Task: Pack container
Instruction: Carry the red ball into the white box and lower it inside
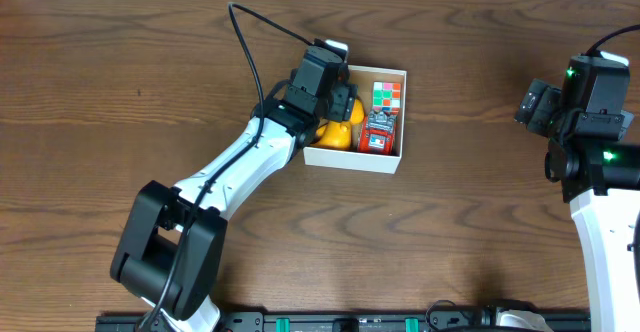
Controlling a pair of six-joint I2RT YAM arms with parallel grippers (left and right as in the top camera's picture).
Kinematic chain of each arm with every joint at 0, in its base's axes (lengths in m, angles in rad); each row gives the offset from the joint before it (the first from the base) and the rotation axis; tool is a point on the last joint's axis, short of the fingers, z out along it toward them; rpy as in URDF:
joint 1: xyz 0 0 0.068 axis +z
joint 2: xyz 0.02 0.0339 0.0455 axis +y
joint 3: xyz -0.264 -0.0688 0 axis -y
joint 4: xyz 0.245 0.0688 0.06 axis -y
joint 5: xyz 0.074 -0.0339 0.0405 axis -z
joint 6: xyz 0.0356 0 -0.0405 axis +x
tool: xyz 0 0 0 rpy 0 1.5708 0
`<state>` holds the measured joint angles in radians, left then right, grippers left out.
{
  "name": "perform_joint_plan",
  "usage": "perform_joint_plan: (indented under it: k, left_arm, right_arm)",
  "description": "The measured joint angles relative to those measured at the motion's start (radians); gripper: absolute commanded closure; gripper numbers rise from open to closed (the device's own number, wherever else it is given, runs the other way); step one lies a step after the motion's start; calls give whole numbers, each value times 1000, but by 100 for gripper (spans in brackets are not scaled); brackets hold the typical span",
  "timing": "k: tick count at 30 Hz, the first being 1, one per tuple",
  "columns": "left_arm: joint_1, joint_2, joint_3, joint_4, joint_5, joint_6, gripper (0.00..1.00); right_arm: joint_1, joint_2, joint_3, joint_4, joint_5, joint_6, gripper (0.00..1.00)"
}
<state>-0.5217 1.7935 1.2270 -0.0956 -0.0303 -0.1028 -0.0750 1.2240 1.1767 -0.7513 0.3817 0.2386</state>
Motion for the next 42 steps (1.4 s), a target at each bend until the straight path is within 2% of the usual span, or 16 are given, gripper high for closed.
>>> perform_joint_plan:
  k: [1,2,17,29,42]
  left_arm:
    - [0,-4,0,7,0,5,94]
    - [0,-9,0,17,0,6,94]
    - [0,-24,0,37,-25,10,94]
    - [-1,68,0,59,-26,10,94]
    - [-1,66,7,58,-29,10,94]
  right_arm:
    - [0,0,0,0,0,0,1]
    - [0,0,0,0,0,0,1]
    - [0,0,0,0,0,0,1]
    - [0,0,0,0,0,0,1]
    - [0,0,0,0,0,0,1]
